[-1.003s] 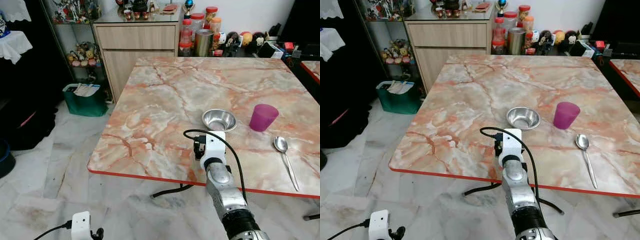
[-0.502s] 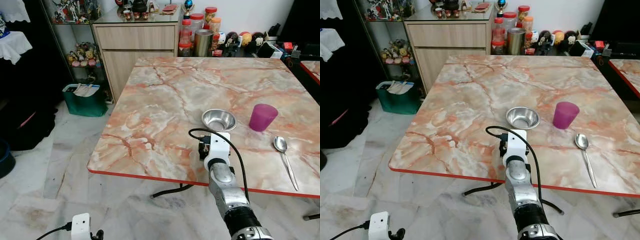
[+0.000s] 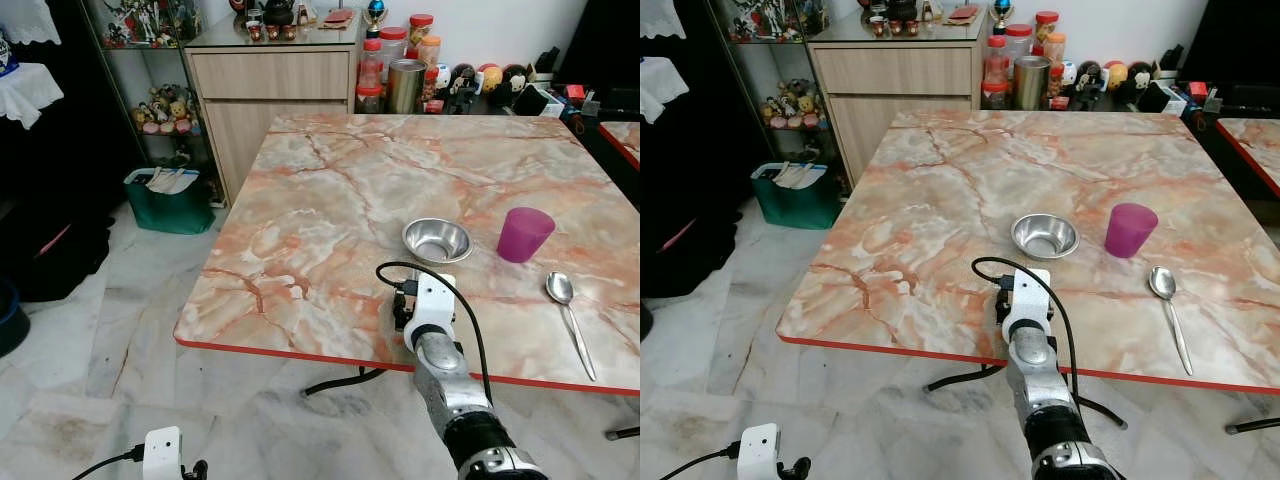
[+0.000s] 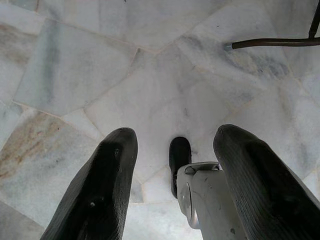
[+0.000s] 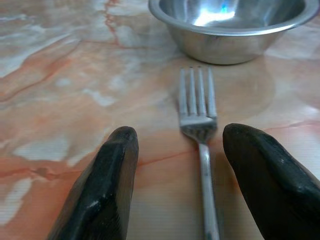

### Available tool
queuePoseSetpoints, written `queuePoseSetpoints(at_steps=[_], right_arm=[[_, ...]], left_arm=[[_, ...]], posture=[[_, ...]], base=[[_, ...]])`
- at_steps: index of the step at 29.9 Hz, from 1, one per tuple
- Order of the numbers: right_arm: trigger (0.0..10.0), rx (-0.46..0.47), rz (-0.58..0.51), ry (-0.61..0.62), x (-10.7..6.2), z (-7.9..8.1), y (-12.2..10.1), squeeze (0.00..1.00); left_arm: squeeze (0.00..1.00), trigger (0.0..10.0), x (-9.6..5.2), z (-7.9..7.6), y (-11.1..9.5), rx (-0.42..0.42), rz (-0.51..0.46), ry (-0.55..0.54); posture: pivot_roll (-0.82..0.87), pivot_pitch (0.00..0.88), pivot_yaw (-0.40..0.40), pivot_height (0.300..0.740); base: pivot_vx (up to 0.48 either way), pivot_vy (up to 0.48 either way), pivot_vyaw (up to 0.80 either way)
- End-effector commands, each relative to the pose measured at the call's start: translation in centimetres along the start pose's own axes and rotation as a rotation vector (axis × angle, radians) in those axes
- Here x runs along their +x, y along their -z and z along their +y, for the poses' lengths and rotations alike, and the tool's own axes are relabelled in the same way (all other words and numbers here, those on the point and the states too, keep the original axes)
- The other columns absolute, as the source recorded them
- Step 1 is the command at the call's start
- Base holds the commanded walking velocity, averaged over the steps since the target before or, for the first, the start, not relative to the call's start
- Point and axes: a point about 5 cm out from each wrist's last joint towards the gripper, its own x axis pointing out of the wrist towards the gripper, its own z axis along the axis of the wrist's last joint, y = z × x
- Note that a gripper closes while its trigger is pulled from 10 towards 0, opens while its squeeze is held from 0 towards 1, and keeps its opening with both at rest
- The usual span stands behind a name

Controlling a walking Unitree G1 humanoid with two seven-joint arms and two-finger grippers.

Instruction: Setting the table

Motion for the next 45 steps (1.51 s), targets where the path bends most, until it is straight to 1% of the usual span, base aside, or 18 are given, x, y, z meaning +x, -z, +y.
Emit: queuePoseSetpoints(at_steps=[1, 5, 16, 19, 24, 25, 45], right_arm=[[10.0, 0.019, 0.006, 0.002, 0.1, 0.2, -0.1, 0.00], [10.0, 0.030, 0.039, 0.014, 0.0, 0.3, 0.5, 0.00], [10.0, 0.031, 0.061, 0.056, 0.0, 0.1, 1.0, 0.00], [10.0, 0.020, 0.081, 0.094, 0.0, -0.4, 1.3, 0.00], [10.0, 0.031, 0.098, 0.112, 0.0, -0.7, 1.6, 0.00], [0.0, 0.027, 0.099, 0.119, 0.0, -0.8, 1.6, 0.00], [0.0, 0.023, 0.095, 0.133, 0.1, -0.8, 1.4, 0.00]], left_arm=[[0.00, 10.0, -0.1, 0.4, 0.5, -0.005, 0.028, -0.010], [0.00, 10.0, -0.1, 0.3, 0.5, -0.012, 0.031, -0.009], [0.00, 10.0, -0.2, 0.2, 0.9, -0.025, 0.044, -0.003], [0.00, 10.0, -0.2, 0.0, 1.1, -0.031, 0.051, 0.010], [0.00, 10.0, -0.2, -0.1, 1.2, -0.038, 0.054, 0.016], [0.00, 10.0, -0.2, -0.2, 1.3, -0.040, 0.057, 0.019], [0.00, 10.0, -0.3, -0.4, 1.6, -0.044, 0.073, 0.044]], posture=[[0.01, 0.000, 0.034, 0.740], [0.01, 0.000, 0.032, 0.740], [0.01, 0.000, 0.029, 0.740], [0.01, 0.000, 0.025, 0.740], [0.01, 0.000, 0.019, 0.740], [0.01, 0.000, 0.016, 0.740], [0.02, 0.000, 0.019, 0.740]], base=[[0.000, 0.000, 0.00], [0.000, 0.000, 0.00], [0.000, 0.000, 0.00], [0.000, 0.000, 0.00], [0.000, 0.000, 0.00], [0.000, 0.000, 0.00], [0.000, 0.000, 0.00]])
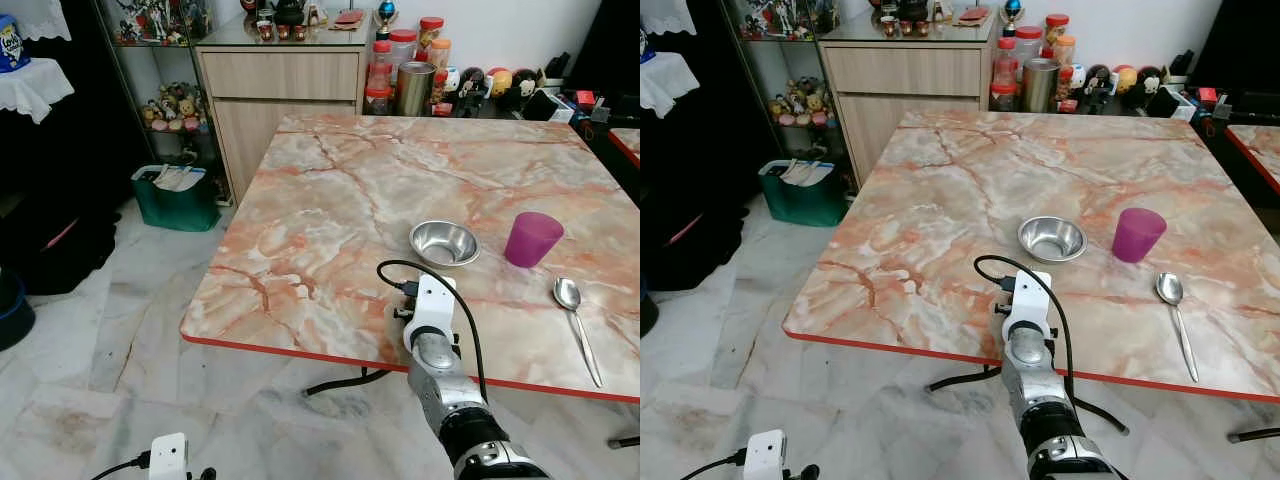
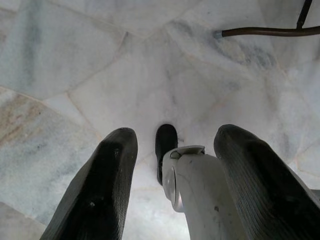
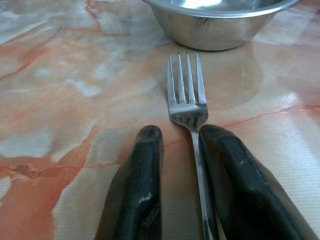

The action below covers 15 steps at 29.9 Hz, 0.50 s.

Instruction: Setting the table

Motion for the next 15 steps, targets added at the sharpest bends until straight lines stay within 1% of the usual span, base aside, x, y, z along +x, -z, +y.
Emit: queuePoseSetpoints(at_steps=[1, 15], right_arm=[[0.0, 0.005, 0.051, 0.031, 0.04, -0.49, 0.88, 0.00], [0.0, -0.004, 0.035, -0.002, 0.07, 0.12, 0.55, 0.00]], left_arm=[[0.00, 10.0, -0.15, 0.25, 0.59, -0.016, 0.022, -0.004], [0.00, 10.0, -0.12, 0.22, 0.53, 0.002, 0.027, -0.004]], posture=[[0.02, 0.000, 0.019, 0.740], [0.03, 0.000, 0.018, 0.740]], base=[[0.000, 0.000, 0.00], [0.000, 0.000, 0.00]])
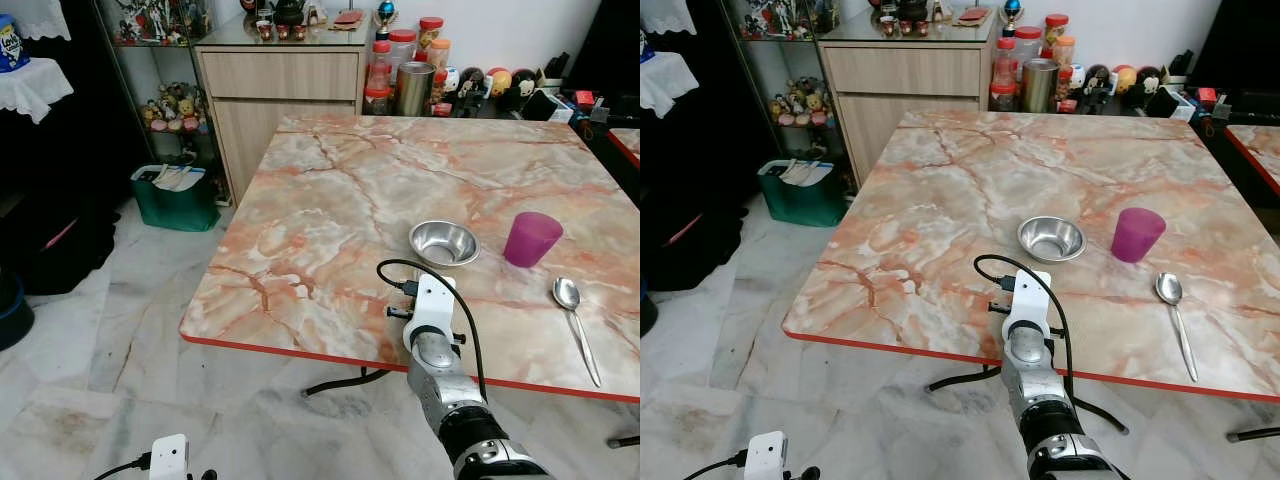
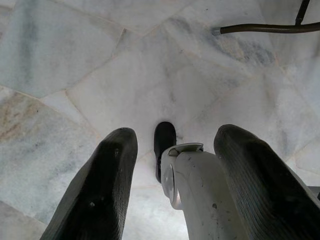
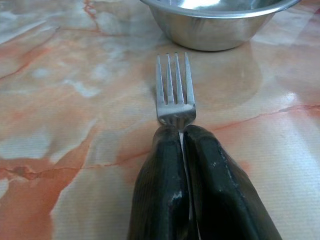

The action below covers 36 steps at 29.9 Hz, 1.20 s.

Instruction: Setting the table

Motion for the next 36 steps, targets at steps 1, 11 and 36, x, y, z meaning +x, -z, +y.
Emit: queuePoseSetpoints(at_steps=[1, 11, 36], right_arm=[[0.0, -0.013, 0.029, -0.004, 0.0, 0.1, 0.5, 0.00], [0.0, -0.050, -0.050, -0.106, -0.2, 1.6, -0.7, 0.00], [10.0, -0.055, -0.680, -0.498, -4.8, 6.2, -8.5, 0.00]], left_arm=[[0.00, 10.0, -0.1, 0.3, 0.5, 0.002, 0.022, -0.010], [0.00, 10.0, -0.1, 0.3, 0.3, 0.014, 0.023, -0.025], [0.00, 10.0, -0.1, 0.6, 0.3, 0.017, 0.007, -0.079]], posture=[[0.03, 0.000, 0.018, 0.740], [0.03, 0.000, 0.015, 0.740], [0.02, 0.000, 0.014, 0.740]], base=[[0.000, 0.000, 0.00], [0.000, 0.000, 0.00], [0.000, -0.137, 0.00]])
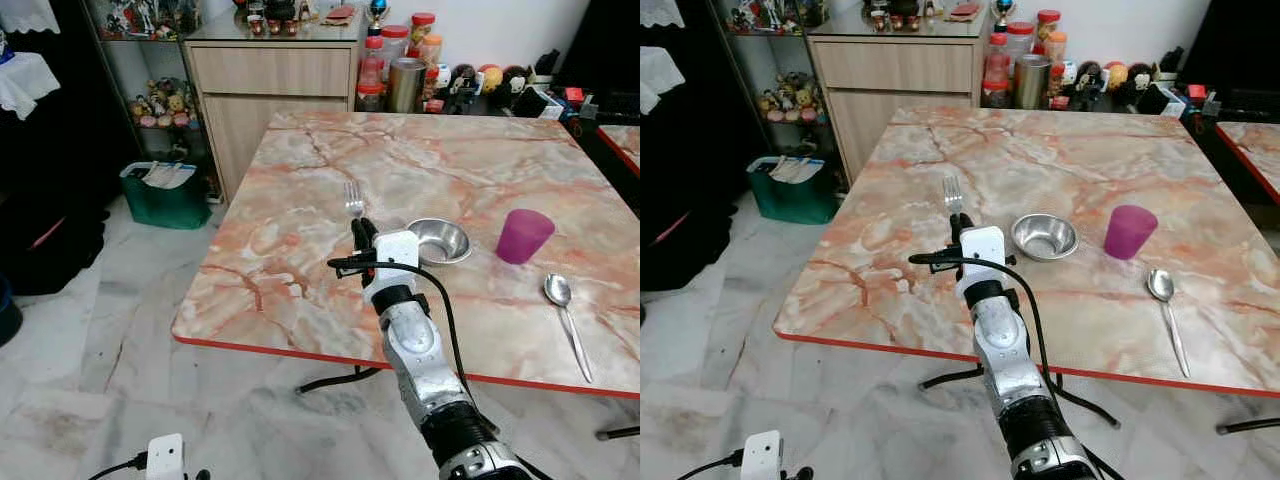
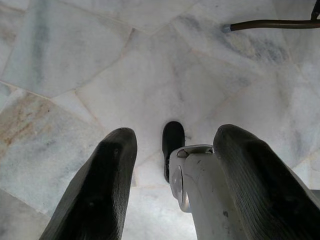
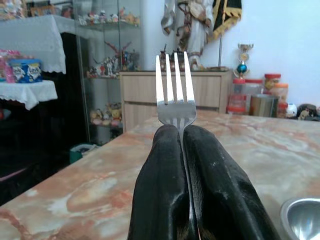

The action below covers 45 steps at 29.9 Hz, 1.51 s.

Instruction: Setting the table

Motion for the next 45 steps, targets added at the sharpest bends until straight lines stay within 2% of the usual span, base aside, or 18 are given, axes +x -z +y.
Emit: queuePoseSetpoints(at_steps=[1, 31, 38, 45], right_arm=[[10.0, 0.004, -0.041, -0.007, 0.05, -0.11, -0.70, 0.00], [10.0, -0.010, -0.061, -0.021, 0.02, -0.03, -1.19, 0.00], [10.0, -0.019, -0.054, -0.016, -0.06, -0.27, -1.09, 0.00], [10.0, -0.009, -0.045, -0.009, -0.03, -0.32, -1.00, 0.00]], left_arm=[[0.00, 10.0, -0.10, -0.03, 0.50, 0.005, 0.013, -0.003], [0.00, 10.0, -0.07, -0.10, 0.43, 0.000, 0.011, -0.004], [0.00, 10.0, -0.05, -0.19, 0.40, 0.001, 0.010, 0.002], [0.00, 10.0, -0.06, -0.19, 0.41, 0.002, 0.011, 0.004]], posture=[[0.02, 0.000, 0.014, 0.740], [0.01, 0.000, 0.015, 0.740], [0.01, 0.000, 0.018, 0.740], [0.01, 0.000, 0.019, 0.740]], base=[[0.000, -0.480, 0.00], [0.000, -0.480, 0.00], [0.000, 0.000, 0.00], [0.000, -0.480, 0.00]])
